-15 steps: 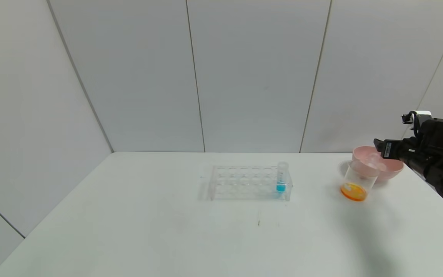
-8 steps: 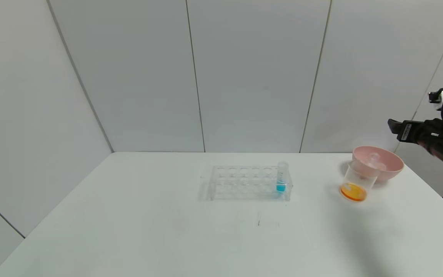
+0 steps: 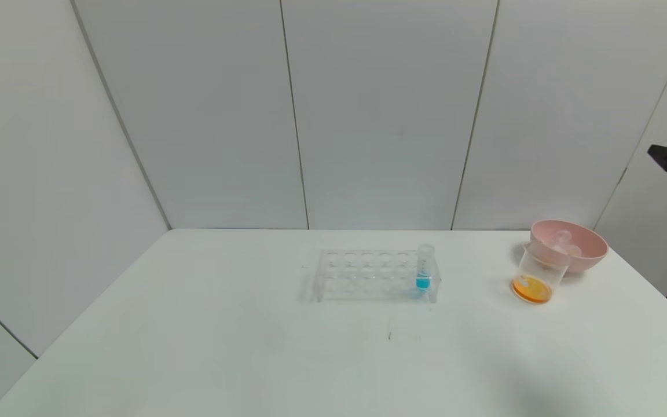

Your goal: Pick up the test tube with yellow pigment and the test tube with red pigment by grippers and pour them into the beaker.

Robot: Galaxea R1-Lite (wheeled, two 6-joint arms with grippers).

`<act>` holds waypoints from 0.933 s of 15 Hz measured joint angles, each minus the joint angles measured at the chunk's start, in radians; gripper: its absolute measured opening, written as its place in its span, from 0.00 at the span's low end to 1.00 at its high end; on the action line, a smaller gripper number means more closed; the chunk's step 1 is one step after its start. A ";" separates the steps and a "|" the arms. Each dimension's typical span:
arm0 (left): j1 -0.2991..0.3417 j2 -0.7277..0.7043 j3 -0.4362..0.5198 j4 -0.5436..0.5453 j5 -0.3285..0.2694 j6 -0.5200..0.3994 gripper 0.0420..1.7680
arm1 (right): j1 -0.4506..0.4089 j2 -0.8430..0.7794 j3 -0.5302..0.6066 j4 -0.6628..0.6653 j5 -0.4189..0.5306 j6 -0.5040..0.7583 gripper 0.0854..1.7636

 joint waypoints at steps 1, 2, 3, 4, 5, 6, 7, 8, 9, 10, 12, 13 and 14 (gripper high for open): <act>0.000 0.000 0.000 0.000 0.000 0.000 1.00 | 0.014 -0.090 0.041 0.013 0.000 0.004 0.95; 0.000 0.000 0.000 0.000 0.000 0.000 1.00 | 0.026 -0.179 0.081 0.034 0.000 0.006 0.95; 0.000 0.000 0.000 0.000 0.000 0.000 1.00 | 0.041 -0.280 0.126 0.064 0.000 0.007 0.95; 0.000 0.000 0.000 0.000 0.000 0.000 1.00 | 0.056 -0.377 0.169 0.096 -0.003 0.007 0.96; 0.000 0.000 0.000 0.000 0.000 0.000 1.00 | 0.070 -0.472 0.211 0.123 -0.009 0.007 0.96; 0.000 0.000 0.000 0.000 0.000 0.000 1.00 | 0.080 -0.568 0.260 0.146 -0.022 0.007 0.96; 0.000 0.000 0.000 0.000 0.000 0.000 1.00 | 0.089 -0.668 0.319 0.163 -0.039 0.007 0.96; 0.000 0.000 0.000 0.000 0.000 0.000 1.00 | 0.097 -0.759 0.377 0.177 -0.055 0.005 0.96; 0.000 0.000 0.000 0.000 0.000 0.000 1.00 | 0.106 -0.849 0.439 0.191 -0.068 -0.002 0.96; 0.000 0.000 0.000 0.000 0.000 0.000 1.00 | 0.111 -0.926 0.496 0.200 -0.075 -0.009 0.96; 0.000 0.000 0.000 0.000 0.000 0.000 1.00 | 0.108 -1.068 0.617 0.216 -0.078 -0.022 0.96; 0.000 0.000 0.000 0.000 0.000 0.000 1.00 | 0.104 -1.122 0.682 0.227 -0.077 -0.031 0.96; 0.000 0.000 0.000 0.000 0.000 0.000 1.00 | 0.104 -1.173 0.749 0.239 -0.075 -0.043 0.96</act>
